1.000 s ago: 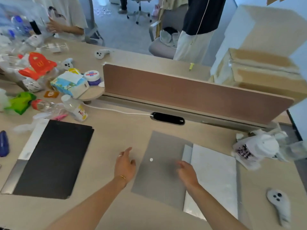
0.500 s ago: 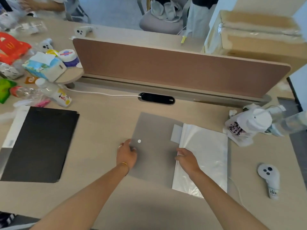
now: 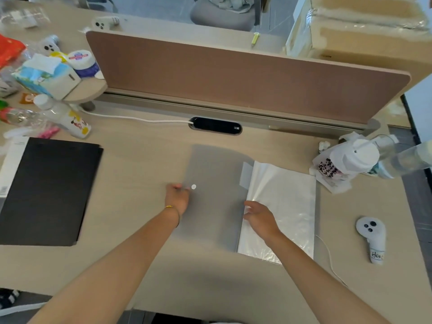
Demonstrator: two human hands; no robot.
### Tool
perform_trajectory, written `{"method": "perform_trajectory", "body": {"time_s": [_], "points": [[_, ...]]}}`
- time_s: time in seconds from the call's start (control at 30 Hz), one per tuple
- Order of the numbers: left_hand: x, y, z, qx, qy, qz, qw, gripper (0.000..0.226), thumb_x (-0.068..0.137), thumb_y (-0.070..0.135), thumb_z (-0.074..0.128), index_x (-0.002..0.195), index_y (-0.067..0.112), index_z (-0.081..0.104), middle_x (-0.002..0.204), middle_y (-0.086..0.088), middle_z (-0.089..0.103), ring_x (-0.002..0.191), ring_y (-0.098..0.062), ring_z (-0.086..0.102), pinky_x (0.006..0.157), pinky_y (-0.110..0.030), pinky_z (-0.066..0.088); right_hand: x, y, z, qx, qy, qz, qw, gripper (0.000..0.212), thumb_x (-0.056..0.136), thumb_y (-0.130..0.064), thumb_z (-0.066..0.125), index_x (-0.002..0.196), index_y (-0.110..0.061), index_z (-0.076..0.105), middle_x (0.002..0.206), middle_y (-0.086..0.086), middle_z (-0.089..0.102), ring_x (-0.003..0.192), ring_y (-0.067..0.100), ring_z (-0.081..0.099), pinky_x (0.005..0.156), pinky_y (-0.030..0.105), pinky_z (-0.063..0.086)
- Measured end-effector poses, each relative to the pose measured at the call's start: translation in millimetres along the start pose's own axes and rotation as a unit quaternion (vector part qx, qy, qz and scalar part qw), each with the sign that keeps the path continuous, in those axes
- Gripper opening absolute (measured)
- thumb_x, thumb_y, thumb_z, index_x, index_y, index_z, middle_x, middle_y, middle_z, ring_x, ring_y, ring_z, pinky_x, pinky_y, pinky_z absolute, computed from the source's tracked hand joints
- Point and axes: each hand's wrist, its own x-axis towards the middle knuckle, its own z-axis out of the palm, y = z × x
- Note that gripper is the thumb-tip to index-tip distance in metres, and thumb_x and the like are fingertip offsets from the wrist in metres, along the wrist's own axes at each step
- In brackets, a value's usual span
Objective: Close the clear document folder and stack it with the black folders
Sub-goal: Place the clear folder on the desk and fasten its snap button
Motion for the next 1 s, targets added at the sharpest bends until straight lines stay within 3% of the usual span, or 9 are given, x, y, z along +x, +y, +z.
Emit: {"method": "perform_trajectory", "body": {"time_s": [0.07,0.17,0.33,0.5,0.6,0.73,0.83,0.93,1.0], "points": [[-12.5,5.8,-9.6,-0.03,-0.002,0.028,0.999,0.027,0.091,0.012,0.069,0.116,0.009,0.058,0.085,-0.008,0.066,0.067,-0.022,0.058,0.064,-0.03,0.048,-3.7,-3.1,3.4,-0.054,0.019,-0.057,0.997,0.051,0.084,0.0,0.055,0.129,-0.024,0.063,0.129,-0.01,0.058,0.124,0.014,0.055,0.095,0.02,0.04],[-32.2,16.9,-29.7,-0.043,-0.001,0.088,0.995,0.018,0.088,0.0,0.062,0.099,0.008,0.073,0.08,-0.008,0.066,0.065,-0.02,0.056,0.067,-0.027,0.047,-6.9,-15.0,21.0,-0.168,0.024,-0.187,0.968,0.063,0.082,0.001,0.052,0.141,-0.024,0.053,0.147,-0.009,0.049,0.137,0.013,0.044,0.106,0.018,0.034],[-51.2,37.5,-78.8,-0.041,0.023,0.132,0.99,0.025,0.09,-0.003,0.057,0.09,0.018,0.072,0.077,-0.001,0.068,0.057,-0.012,0.063,0.06,-0.026,0.043,3.6,-32.0,66.2,-0.178,-0.051,-0.185,0.965,0.065,0.086,-0.007,0.05,0.148,-0.026,0.043,0.159,-0.003,0.035,0.145,0.018,0.037,0.116,0.033,0.034],[-68.5,70.0,-126.3,0.025,0.008,0.14,0.99,0.023,0.093,0.003,0.057,0.097,0.021,0.071,0.091,-0.007,0.074,0.064,-0.015,0.072,0.061,-0.03,0.044,12.4,-35.2,85.3,-0.216,-0.083,-0.179,0.956,0.057,0.093,-0.009,0.052,0.148,-0.024,0.046,0.159,-0.003,0.036,0.147,0.016,0.031,0.119,0.029,0.027],[-91.2,95.8,-132.1,0.051,-0.058,0.14,0.987,0.02,0.097,0.01,0.059,0.109,0.018,0.072,0.094,-0.008,0.074,0.07,-0.019,0.073,0.062,-0.028,0.05,15.2,-38.3,83.6,-0.134,-0.092,-0.158,0.974,0.051,0.092,-0.004,0.053,0.139,-0.021,0.056,0.143,0.0,0.055,0.134,0.019,0.049,0.113,0.029,0.036],[-117.2,107.5,-104.2,0.01,-0.13,0.166,0.978,0.02,0.101,0.017,0.058,0.113,0.019,0.072,0.099,-0.003,0.075,0.079,-0.017,0.071,0.058,-0.026,0.058,7.9,-60.2,60.3,0.132,-0.067,-0.096,0.984,0.038,0.089,0.003,0.051,0.114,-0.017,0.07,0.103,0.008,0.076,0.095,0.021,0.069,0.084,0.032,0.05],[-124.6,99.0,-69.6,0.0,-0.145,0.186,0.972,0.021,0.1,0.026,0.061,0.118,0.022,0.071,0.113,-0.004,0.072,0.09,-0.018,0.071,0.064,-0.032,0.062,-9.8,-83.9,30.7,0.247,-0.032,-0.105,0.963,0.029,0.097,-0.006,0.047,0.114,-0.012,0.07,0.099,0.013,0.077,0.085,0.023,0.071,0.08,0.036,0.055],[-125.8,81.5,-30.3,0.016,-0.19,0.185,0.964,0.022,0.097,0.039,0.066,0.115,0.029,0.071,0.114,0.0,0.072,0.1,-0.018,0.071,0.073,-0.036,0.063,-23.6,-95.2,0.1,0.294,0.0,-0.113,0.949,0.031,0.102,-0.019,0.042,0.114,-0.01,0.07,0.098,0.013,0.077,0.082,0.026,0.072,0.076,0.038,0.058],[-120.9,64.8,-3.8,0.065,-0.182,0.192,0.962,0.03,0.088,0.047,0.073,0.115,0.033,0.07,0.116,0.006,0.071,0.103,-0.017,0.07,0.083,-0.034,0.06,-25.7,-93.0,-18.6,0.311,0.011,-0.091,0.946,0.035,0.104,-0.025,0.04,0.109,-0.01,0.072,0.092,0.01,0.078,0.077,0.024,0.073,0.068,0.034,0.059]]}}
